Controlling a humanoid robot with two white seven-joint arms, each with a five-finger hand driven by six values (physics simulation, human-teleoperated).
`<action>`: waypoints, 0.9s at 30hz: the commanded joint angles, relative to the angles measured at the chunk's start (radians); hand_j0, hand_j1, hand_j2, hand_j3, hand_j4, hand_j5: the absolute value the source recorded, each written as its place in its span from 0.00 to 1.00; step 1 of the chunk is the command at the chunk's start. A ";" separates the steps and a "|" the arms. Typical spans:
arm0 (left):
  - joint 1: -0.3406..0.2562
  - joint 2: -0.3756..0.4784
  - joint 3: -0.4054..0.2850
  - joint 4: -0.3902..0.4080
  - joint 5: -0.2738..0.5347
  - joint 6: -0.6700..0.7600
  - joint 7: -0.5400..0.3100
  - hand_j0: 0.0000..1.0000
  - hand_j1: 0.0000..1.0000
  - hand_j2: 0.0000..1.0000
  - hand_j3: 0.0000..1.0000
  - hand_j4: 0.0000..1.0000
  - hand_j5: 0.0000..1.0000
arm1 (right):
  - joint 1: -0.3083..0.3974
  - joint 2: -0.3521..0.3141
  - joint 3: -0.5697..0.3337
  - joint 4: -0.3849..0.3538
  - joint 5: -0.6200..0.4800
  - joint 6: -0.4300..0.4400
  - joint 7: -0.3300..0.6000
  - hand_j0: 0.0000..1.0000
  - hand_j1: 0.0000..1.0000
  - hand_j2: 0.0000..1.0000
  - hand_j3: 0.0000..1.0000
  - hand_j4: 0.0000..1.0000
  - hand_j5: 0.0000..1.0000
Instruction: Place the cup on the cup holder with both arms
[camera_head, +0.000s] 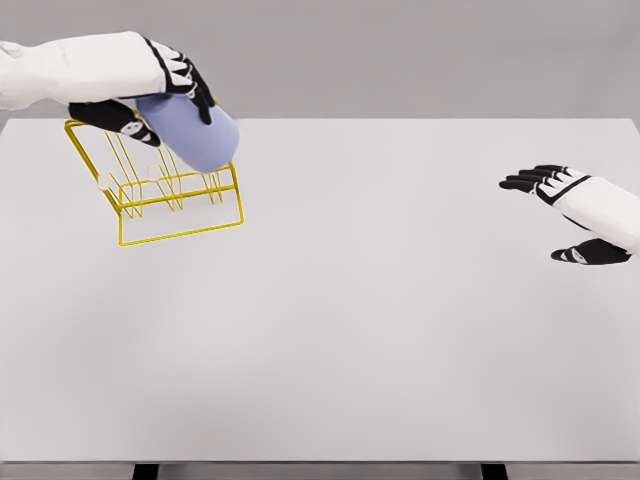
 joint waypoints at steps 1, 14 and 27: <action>0.000 0.011 0.000 -0.001 0.007 0.003 0.001 0.59 0.59 0.59 0.59 0.59 0.59 | 0.000 0.000 0.000 -0.002 -0.007 0.003 -0.001 1.00 1.00 1.00 1.00 1.00 1.00; 0.029 0.012 -0.002 0.007 0.003 0.003 0.001 0.59 0.59 0.59 0.59 0.59 0.59 | 0.002 0.000 0.000 -0.005 -0.008 0.003 -0.001 1.00 1.00 1.00 1.00 1.00 1.00; 0.044 0.012 -0.002 0.051 -0.008 0.003 0.001 0.59 0.59 0.59 0.59 0.59 0.59 | 0.002 0.002 0.003 -0.008 -0.007 0.003 -0.001 1.00 1.00 1.00 1.00 1.00 1.00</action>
